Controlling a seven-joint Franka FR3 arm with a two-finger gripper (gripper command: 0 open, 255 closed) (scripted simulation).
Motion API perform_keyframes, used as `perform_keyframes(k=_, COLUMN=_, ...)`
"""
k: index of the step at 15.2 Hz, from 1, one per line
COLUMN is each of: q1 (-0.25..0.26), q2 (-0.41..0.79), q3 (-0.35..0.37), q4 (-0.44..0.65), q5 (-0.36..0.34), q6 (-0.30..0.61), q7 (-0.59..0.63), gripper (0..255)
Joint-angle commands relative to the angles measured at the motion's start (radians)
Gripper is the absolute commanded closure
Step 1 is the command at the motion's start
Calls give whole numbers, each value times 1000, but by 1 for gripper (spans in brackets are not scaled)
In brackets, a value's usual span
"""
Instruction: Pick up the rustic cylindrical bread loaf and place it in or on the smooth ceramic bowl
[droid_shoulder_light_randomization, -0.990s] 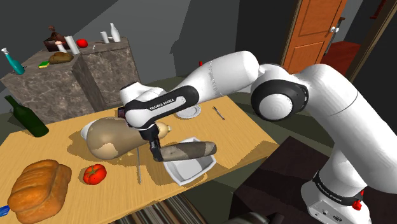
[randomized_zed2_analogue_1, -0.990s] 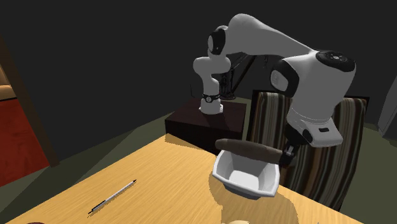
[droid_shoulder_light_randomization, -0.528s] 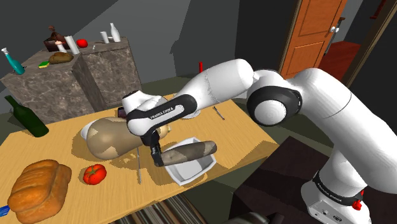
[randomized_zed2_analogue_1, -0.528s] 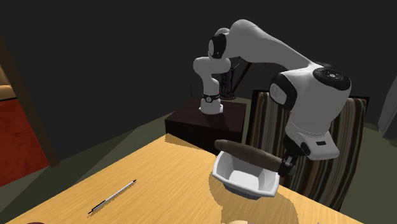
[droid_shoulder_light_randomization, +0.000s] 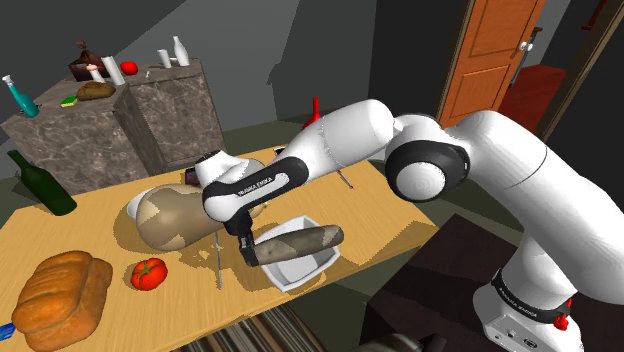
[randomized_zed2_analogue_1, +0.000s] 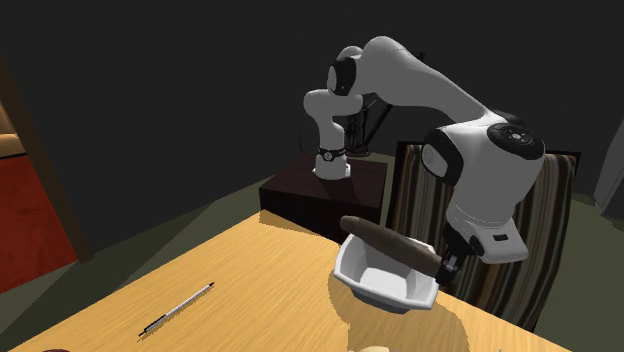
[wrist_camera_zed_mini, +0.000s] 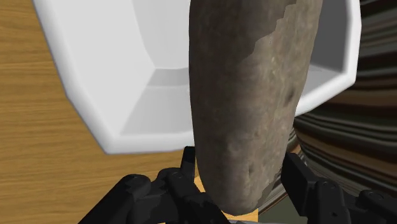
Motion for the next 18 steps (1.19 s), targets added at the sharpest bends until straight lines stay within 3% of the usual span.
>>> perform_keyframes(k=1, q1=-1, q2=4, q3=-2, q4=-2, q5=-1, q6=2, q7=-1, gripper=255)
perform_keyframes(k=4, q1=-1, q2=4, q3=-2, q4=-2, q5=-1, q6=2, q7=-1, gripper=255)
perform_keyframes(k=5, q1=-1, q2=8, q3=-2, q4=6, q5=-1, q6=-1, q7=0, gripper=0)
perform_keyframes(k=10, q1=-1, q2=4, q3=-2, q4=-2, q5=-1, q6=2, q7=-1, gripper=0)
perform_keyframes(k=14, q1=-5, q2=-1, q3=-3, q4=116, q5=-2, q6=-121, q7=1, gripper=0)
perform_keyframes(k=18, q1=-5, q2=-1, q3=-3, q4=116, q5=-2, q6=-121, q7=1, gripper=0)
